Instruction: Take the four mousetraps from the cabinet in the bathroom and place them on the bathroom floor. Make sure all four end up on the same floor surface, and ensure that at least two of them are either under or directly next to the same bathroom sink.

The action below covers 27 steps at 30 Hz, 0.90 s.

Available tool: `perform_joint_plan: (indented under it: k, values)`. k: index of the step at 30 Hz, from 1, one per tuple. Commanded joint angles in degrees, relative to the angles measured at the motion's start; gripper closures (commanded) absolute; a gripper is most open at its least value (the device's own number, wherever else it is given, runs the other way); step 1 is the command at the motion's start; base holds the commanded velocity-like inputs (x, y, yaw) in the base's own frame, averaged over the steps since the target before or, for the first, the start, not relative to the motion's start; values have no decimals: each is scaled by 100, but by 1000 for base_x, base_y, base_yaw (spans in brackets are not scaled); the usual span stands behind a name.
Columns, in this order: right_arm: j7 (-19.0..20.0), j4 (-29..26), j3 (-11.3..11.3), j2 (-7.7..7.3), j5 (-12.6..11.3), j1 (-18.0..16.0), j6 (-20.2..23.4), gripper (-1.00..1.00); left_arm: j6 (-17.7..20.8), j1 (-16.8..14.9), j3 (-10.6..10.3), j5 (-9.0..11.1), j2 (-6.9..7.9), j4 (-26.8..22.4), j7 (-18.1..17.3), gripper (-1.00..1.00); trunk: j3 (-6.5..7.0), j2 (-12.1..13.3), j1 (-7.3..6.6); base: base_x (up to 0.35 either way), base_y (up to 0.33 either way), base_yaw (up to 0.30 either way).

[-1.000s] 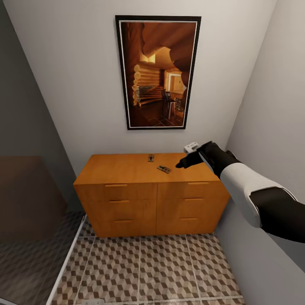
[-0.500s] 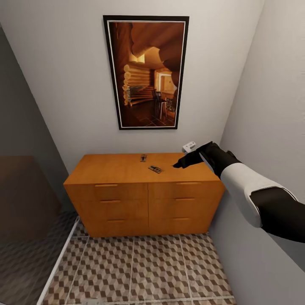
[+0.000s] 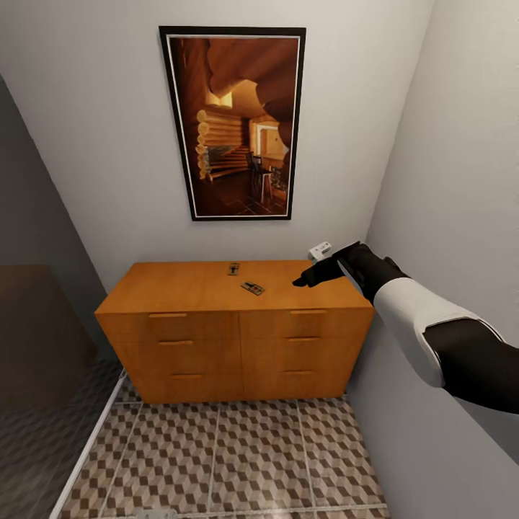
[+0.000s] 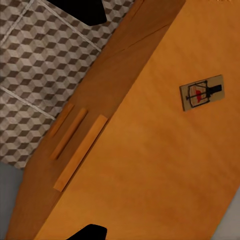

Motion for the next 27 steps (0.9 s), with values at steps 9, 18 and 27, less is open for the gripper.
perform_joint_plan:
  k: [9, 18, 27]
  values:
    - [26, -6, -13, 6, 58, -4, 17, -100, -36, -9, -48, 25, -3, 21, 7, -100, -12, -12, 3, 0, -2, 0]
    - [24, 1, -9, 7, 57, -4, 17, -100, -36, -9, -48, 25, -2, 21, 6, -100, -12, -12, 3, 0, 0, 0]
    - [26, 3, -9, 7, 57, -4, 17, -100, -36, -9, -48, 25, -2, 21, 7, -100, -12, -12, 3, 0, 0, 0]
